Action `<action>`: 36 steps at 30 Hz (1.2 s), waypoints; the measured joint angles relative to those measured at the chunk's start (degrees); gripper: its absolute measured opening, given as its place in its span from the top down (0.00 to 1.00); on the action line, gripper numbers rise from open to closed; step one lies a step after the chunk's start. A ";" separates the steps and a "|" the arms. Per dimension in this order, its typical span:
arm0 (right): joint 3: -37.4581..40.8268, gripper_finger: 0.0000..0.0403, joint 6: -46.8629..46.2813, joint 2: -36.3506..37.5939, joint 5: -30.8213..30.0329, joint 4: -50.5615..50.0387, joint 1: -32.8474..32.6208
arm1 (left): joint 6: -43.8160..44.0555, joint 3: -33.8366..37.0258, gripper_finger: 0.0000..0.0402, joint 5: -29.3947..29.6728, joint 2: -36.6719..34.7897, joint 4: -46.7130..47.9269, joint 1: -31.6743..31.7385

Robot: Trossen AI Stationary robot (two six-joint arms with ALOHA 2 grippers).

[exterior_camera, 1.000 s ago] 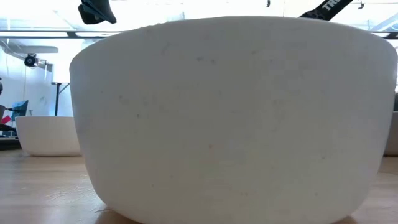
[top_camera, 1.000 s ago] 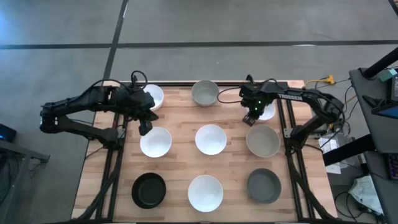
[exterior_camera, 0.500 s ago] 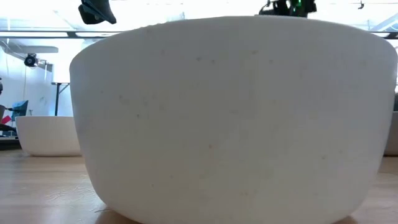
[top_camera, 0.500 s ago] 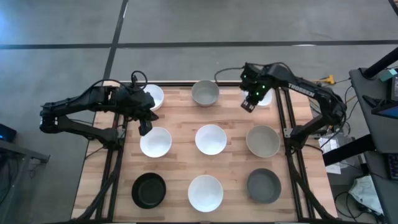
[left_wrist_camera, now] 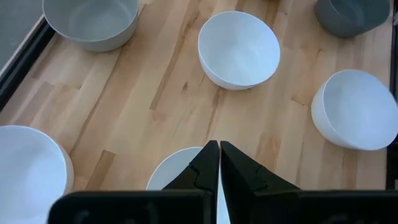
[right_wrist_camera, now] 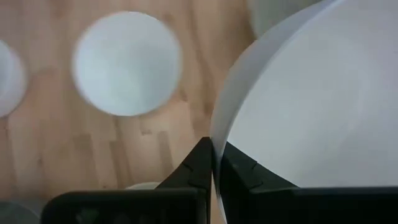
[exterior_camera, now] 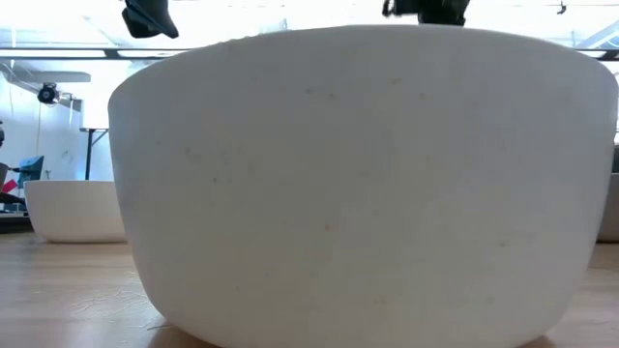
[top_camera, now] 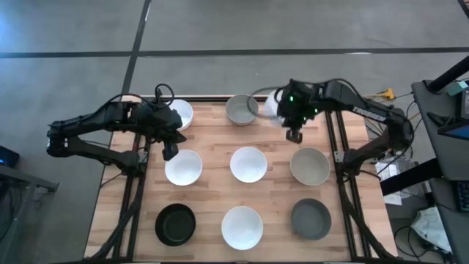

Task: Nest bowls inside each other
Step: Stack the top right white bowl on the middle right white bowl

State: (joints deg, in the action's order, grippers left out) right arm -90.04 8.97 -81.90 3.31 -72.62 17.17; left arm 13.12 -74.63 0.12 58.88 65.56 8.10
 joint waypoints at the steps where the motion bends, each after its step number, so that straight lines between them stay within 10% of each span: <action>1: 0.00 0.97 0.42 0.23 -0.67 0.61 -2.07 | -0.41 0.00 1.00 0.00 -0.04 0.09 0.00; 18: -0.61 0.97 18.15 -1.69 -9.36 13.55 -28.66 | -7.55 0.04 1.00 0.42 -2.76 1.51 0.02; 24: -0.61 0.97 23.92 -5.50 -20.20 16.36 -32.27 | -8.10 0.04 1.00 0.42 -3.74 1.49 0.02; 36: -9.71 0.97 26.35 -17.61 -19.14 8.02 -32.20 | -10.92 0.04 1.00 0.39 -6.08 1.52 -0.02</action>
State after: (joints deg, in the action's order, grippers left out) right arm -99.75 35.32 -99.51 -15.83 -64.60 -15.04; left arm 2.20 -74.59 0.51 52.81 67.08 8.08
